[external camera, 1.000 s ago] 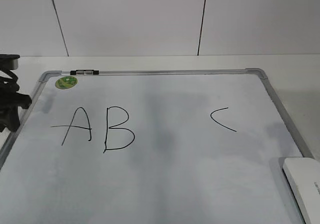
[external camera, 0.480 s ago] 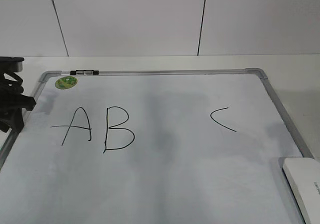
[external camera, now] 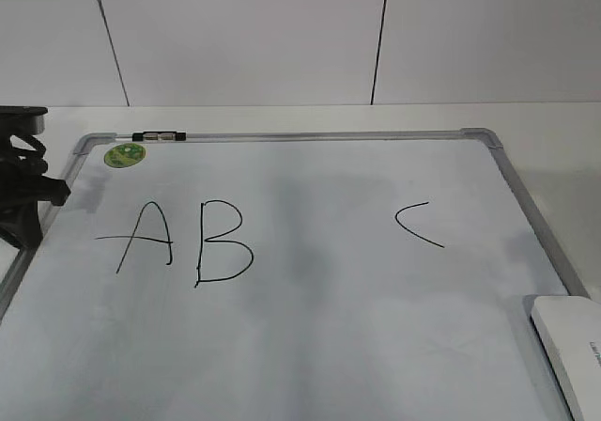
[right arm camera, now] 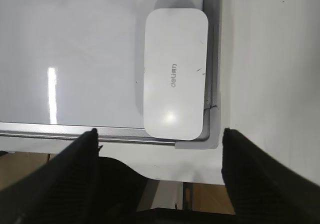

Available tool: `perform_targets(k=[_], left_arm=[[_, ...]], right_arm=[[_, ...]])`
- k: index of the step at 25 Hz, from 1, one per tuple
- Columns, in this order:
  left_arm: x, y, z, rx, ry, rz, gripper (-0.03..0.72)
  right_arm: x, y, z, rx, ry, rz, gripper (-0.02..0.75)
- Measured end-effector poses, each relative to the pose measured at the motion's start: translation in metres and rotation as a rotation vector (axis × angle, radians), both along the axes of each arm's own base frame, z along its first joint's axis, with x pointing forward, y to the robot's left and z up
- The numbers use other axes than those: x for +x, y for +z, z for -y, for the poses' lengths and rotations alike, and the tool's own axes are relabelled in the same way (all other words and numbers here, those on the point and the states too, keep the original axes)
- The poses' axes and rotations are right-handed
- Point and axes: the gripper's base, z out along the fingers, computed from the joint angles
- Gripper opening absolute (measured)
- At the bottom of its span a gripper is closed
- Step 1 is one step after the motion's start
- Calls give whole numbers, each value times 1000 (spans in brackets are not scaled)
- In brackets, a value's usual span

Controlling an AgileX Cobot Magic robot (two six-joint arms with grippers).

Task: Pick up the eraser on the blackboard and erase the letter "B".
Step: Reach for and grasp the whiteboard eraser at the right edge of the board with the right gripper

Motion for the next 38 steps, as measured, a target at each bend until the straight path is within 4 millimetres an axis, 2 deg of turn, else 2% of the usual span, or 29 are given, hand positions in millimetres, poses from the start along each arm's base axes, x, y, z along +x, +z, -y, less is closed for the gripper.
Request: perform_targets(k=[5,12,28,38], left_arm=[[0,0,1,-9,17,-3,25],[0,0,1,-10,24,-3,20],[0,0,1,-13,26,-6,20],[0,0,1,-13,26,-7,19]], right_arm=[[0,0,-2,30,-11,-3,595],[9,-8,-4,45,-33,-60,664],[61,-73,-5,-11,-52,-379,668],[83,-108,-5,-31,-60,-446,668]])
